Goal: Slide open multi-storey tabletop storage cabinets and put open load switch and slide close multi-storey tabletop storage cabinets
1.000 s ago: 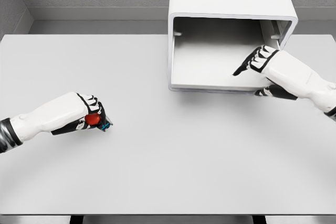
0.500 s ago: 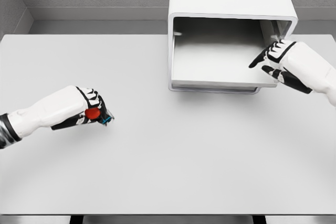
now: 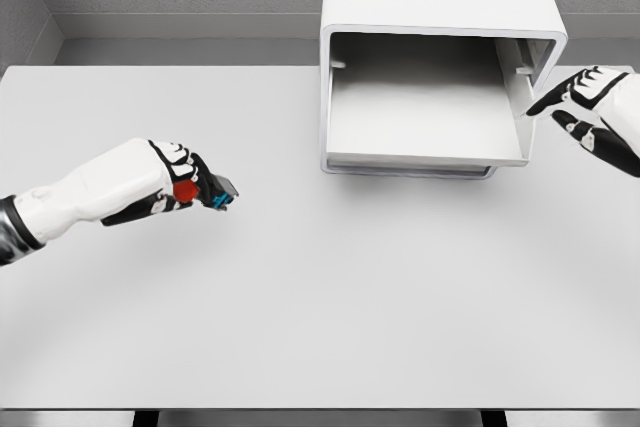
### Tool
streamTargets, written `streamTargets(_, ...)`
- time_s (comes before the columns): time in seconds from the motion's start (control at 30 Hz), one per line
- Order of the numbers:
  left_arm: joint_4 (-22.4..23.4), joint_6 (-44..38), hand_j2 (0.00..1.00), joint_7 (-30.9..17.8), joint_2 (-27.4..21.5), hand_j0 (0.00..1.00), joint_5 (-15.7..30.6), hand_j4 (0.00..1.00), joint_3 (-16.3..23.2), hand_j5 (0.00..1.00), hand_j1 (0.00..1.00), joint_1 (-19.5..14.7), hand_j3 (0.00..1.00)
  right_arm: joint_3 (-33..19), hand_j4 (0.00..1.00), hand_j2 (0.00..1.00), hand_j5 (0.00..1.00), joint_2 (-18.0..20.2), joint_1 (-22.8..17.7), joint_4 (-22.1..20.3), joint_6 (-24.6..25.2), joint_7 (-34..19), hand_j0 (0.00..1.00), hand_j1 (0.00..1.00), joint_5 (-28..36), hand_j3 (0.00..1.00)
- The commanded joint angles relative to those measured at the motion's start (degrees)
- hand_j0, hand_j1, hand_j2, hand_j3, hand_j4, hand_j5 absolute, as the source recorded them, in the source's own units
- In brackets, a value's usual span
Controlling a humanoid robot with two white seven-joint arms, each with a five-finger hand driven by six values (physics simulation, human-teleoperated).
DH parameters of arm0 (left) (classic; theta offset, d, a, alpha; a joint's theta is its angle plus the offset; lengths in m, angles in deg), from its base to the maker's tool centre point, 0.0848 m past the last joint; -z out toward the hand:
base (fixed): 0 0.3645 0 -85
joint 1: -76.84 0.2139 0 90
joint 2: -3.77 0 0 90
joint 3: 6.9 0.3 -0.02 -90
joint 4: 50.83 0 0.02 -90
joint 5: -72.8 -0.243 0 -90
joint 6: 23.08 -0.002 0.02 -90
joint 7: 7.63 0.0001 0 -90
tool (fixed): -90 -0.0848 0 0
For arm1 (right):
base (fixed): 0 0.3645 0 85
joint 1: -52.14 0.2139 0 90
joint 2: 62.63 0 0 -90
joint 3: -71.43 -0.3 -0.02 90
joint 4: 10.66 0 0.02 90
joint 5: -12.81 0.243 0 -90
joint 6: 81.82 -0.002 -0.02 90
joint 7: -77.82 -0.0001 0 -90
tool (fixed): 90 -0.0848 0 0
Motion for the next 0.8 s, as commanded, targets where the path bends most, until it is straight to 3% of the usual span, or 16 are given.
streamTargets(0.0,0.0,-0.1,0.34,0.1,0.2,0.34,0.6,0.34,-0.1,0.34,0.34,0.0,0.34,-1.5,0.50,0.50,0.50,0.0,-0.3,0.1,0.1,0.0,0.50,0.50,0.5,0.50)
streamTargets(0.4,0.0,-0.1,0.34,0.1,3.3,0.34,0.6,0.34,0.3,0.34,0.34,-1.8,0.34,-2.4,0.51,0.51,0.51,0.0,-1.9,0.3,0.1,-0.1,0.51,0.51,0.3,0.51)
streamTargets(0.77,0.0,-0.1,0.34,0.1,6.8,0.34,0.5,0.34,0.8,0.34,0.34,-4.0,0.34,-6.6,0.51,0.51,0.51,-0.1,-6.1,0.3,0.1,-0.1,0.51,0.51,0.3,0.51)
